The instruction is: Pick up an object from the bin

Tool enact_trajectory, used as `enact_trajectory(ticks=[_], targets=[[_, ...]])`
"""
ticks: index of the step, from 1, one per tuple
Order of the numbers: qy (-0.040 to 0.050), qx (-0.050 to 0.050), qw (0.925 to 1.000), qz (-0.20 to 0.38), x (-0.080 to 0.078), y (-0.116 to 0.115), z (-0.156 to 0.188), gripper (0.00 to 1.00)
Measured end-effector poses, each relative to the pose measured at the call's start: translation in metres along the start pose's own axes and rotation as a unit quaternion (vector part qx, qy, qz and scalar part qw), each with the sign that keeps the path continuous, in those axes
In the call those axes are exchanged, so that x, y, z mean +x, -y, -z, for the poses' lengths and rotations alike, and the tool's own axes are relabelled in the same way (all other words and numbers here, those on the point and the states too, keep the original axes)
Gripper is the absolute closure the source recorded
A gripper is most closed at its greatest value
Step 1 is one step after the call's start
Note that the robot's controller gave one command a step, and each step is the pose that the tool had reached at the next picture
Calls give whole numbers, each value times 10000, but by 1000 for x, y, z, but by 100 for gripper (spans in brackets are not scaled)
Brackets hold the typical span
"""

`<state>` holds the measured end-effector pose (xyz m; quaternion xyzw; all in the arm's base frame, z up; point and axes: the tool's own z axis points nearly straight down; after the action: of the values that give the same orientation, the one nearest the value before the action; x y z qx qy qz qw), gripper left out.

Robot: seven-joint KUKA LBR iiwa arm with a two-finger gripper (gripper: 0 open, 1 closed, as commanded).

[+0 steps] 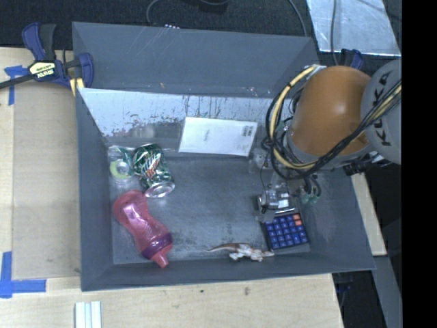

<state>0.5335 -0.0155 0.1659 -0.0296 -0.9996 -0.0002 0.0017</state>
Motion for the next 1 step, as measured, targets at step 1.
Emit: enact_trajectory(ticks=[1], targets=[[-4,0,9938,-1113,12,3,-2,0]])
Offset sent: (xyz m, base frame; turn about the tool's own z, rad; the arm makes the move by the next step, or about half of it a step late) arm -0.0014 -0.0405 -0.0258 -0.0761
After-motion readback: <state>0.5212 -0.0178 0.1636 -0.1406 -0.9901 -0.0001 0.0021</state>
